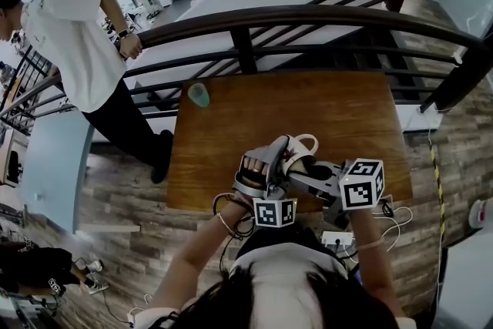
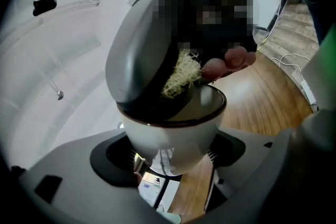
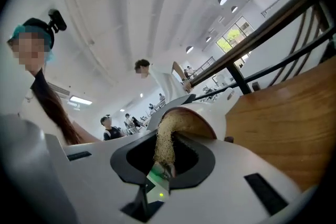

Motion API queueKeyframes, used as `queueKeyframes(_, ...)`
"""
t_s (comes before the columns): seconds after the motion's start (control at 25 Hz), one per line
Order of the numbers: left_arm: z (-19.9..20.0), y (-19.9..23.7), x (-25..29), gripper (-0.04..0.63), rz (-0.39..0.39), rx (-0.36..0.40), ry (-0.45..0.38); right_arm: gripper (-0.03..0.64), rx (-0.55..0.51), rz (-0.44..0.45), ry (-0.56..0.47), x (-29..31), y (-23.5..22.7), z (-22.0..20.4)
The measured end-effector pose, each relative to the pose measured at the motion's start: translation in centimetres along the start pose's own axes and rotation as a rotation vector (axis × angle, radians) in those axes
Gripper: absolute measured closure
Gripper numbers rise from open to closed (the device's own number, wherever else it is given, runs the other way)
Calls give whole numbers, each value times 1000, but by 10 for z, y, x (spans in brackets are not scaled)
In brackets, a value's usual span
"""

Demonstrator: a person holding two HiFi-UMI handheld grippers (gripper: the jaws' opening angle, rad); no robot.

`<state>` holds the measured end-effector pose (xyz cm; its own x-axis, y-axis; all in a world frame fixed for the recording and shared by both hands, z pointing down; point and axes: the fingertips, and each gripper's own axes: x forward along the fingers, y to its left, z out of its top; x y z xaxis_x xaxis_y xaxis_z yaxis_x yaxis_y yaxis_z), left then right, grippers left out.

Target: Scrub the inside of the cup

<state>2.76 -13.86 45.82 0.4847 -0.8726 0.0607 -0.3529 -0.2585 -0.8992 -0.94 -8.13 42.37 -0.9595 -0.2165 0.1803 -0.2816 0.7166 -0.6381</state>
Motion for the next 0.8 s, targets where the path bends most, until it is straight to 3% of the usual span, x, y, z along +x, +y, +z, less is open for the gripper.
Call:
queueKeyframes(0.4, 1, 3, 0, 207, 6, -11, -9, 547, 166, 88, -137, -4, 2, 12)
queueKeyframes(0.8, 1, 6, -2, 207, 16, -13, -5, 548, 553, 301, -338, -11, -1, 21)
